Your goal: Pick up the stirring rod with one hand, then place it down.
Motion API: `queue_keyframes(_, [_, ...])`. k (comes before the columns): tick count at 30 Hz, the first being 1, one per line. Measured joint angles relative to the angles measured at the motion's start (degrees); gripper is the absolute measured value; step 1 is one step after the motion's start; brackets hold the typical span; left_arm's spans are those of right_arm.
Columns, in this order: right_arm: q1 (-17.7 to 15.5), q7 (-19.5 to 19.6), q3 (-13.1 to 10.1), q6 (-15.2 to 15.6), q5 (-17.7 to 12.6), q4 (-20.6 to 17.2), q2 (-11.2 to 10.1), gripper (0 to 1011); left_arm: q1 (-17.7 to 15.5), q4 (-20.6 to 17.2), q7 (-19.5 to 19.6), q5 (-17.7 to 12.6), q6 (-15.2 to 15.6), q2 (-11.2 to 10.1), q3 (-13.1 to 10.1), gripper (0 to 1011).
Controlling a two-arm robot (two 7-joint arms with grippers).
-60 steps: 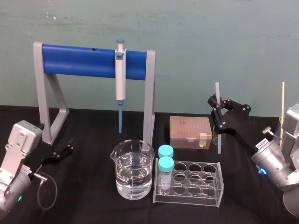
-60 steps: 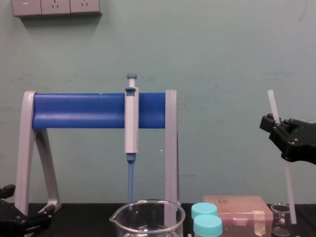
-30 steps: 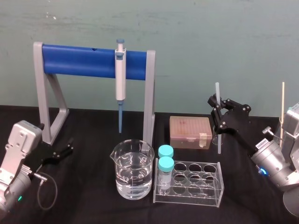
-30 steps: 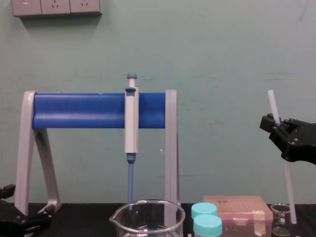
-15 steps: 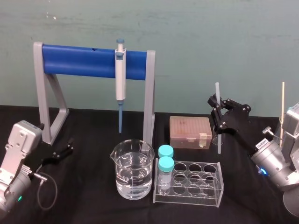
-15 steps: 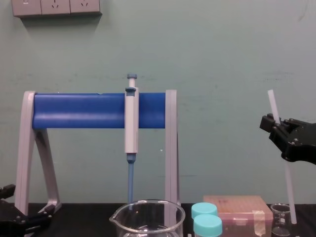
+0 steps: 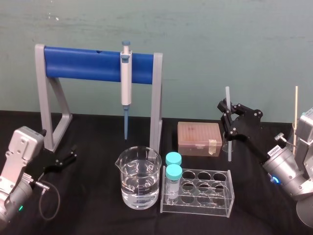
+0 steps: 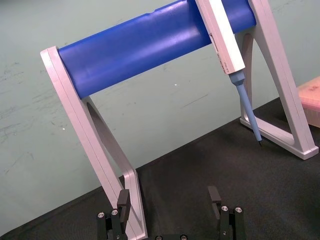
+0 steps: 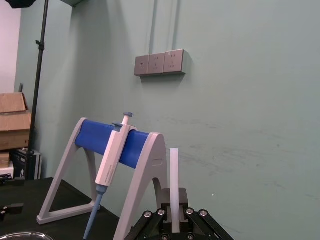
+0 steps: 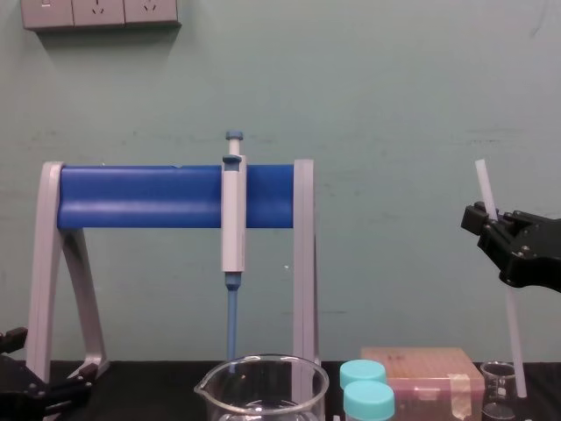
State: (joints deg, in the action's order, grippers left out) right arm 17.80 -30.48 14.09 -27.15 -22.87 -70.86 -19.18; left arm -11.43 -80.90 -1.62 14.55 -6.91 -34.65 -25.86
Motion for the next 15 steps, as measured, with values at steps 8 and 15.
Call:
queue_keyframes(8, [0.00, 0.00, 0.00, 0.00, 0.00, 0.00, 0.00, 70, 0.00, 0.00, 0.00, 0.00, 0.00, 0.00, 0.00, 1000])
queue_keyframes(15, [0.00, 0.00, 0.00, 0.00, 0.00, 0.00, 0.00, 70, 0.00, 0.00, 0.00, 0.00, 0.00, 0.00, 0.00, 1000])
